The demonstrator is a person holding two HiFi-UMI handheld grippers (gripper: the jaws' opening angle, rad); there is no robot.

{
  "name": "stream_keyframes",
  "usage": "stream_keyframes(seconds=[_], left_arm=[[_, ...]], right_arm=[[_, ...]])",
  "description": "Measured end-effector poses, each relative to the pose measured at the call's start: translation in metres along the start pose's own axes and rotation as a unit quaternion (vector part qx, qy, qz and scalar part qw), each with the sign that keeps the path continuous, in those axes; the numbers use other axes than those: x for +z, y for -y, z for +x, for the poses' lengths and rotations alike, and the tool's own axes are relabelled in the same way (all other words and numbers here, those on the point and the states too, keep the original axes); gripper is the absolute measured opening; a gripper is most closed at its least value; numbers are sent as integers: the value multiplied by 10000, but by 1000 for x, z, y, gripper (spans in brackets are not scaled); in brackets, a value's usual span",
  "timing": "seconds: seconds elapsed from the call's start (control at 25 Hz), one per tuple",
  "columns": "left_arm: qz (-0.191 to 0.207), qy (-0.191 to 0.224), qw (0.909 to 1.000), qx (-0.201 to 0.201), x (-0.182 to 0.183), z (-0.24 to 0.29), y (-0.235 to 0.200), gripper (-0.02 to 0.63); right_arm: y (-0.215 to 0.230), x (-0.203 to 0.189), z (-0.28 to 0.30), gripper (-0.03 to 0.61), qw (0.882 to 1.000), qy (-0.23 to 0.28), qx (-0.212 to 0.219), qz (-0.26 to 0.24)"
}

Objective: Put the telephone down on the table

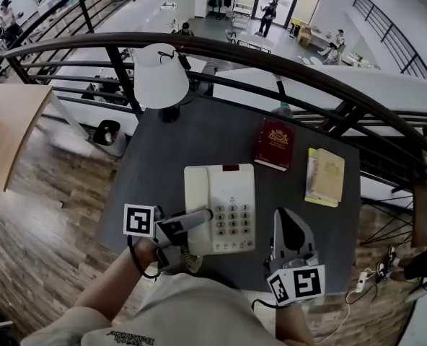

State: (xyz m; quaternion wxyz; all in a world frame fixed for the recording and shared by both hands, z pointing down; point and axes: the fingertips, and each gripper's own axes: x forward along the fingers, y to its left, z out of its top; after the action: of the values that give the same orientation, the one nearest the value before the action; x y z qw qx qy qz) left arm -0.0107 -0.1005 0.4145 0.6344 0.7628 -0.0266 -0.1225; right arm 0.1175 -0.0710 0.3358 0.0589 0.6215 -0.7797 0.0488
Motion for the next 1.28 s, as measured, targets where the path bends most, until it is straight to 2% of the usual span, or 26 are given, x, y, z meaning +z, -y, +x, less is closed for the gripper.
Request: stream_keyframes(seconds=[0.4, 0.84, 1.28], left_arm=[[-37, 313, 9994, 138, 24, 21, -17, 416], [163, 426, 9988, 167, 101, 63, -57, 416], [116, 702, 9973, 188, 198, 101, -132, 416]], right_arm=[[17, -8, 22, 0, 9998, -76, 172, 35], [41, -13, 98, 0, 9994, -148, 287, -89], [77, -50, 186, 0, 9988, -439, 233, 26]])
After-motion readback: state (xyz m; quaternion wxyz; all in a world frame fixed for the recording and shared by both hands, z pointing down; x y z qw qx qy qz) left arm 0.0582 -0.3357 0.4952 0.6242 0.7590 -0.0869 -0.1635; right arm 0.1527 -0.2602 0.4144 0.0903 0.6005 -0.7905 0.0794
